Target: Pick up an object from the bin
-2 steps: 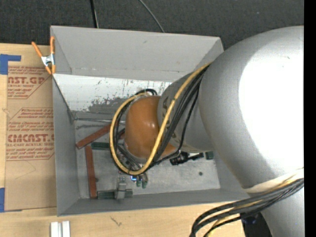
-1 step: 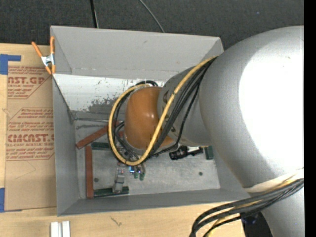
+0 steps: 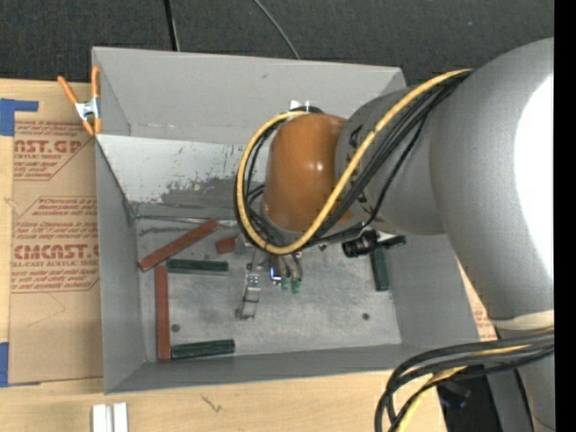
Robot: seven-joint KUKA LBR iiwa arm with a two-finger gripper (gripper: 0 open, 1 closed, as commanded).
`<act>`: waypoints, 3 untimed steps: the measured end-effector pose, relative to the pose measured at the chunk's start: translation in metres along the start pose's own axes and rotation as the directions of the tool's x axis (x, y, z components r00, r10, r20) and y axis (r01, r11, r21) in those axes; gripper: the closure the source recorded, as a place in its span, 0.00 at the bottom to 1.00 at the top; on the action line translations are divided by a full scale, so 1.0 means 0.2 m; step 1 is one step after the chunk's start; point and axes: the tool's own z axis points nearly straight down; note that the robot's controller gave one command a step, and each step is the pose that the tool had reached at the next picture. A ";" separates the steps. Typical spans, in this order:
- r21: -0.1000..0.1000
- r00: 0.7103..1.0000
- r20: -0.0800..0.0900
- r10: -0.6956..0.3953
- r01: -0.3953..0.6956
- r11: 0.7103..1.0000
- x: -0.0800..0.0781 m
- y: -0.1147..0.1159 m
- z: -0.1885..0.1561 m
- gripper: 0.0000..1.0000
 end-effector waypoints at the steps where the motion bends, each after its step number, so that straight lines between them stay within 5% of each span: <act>1: -0.004 1.000 0.024 -0.015 0.016 1.000 -0.11 0.04 -0.07 0.00; 2: -0.002 0.995 0.013 -0.103 0.103 0.995 -0.28 0.15 0.27 0.00; 3: -0.003 1.000 0.013 -0.001 0.001 1.000 -0.23 0.19 0.29 1.00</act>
Offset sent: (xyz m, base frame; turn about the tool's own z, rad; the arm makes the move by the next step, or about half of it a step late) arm 0.0598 0.0237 -0.0594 -0.1041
